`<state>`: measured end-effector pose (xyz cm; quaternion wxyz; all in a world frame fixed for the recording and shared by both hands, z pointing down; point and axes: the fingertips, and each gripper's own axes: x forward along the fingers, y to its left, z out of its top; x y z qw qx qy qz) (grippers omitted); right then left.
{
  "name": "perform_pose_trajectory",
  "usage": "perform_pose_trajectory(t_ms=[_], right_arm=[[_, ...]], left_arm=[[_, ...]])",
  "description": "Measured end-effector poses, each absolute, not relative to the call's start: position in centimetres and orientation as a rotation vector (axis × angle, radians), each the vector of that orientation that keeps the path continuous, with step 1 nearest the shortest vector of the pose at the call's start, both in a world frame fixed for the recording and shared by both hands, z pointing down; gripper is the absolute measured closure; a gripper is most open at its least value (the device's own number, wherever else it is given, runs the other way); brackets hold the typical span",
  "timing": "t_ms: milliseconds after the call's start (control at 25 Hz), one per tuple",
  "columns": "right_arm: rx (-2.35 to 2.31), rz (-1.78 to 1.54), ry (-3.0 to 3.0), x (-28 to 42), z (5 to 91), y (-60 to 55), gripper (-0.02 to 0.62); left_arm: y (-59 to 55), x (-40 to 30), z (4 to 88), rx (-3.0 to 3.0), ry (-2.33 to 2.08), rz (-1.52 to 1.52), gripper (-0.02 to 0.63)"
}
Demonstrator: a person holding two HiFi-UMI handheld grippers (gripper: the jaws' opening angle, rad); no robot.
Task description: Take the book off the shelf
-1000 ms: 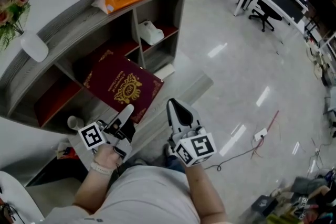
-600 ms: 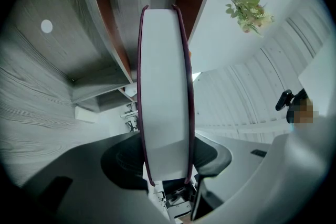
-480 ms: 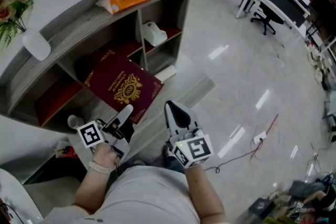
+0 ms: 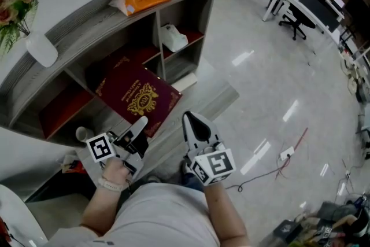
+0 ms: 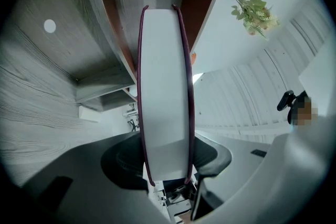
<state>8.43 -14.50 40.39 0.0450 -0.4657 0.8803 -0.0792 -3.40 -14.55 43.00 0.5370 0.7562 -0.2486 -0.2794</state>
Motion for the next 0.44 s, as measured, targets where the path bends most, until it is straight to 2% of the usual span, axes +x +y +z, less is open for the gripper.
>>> perform_pose_trajectory(t_ms=[440], right_arm=[[-1.443, -0.248, 2.686, 8.37, 40.66, -15.09, 0.575]], left_arm=[[-15.1, -3.7, 43.34, 1.774, -0.569, -0.666, 0.38]])
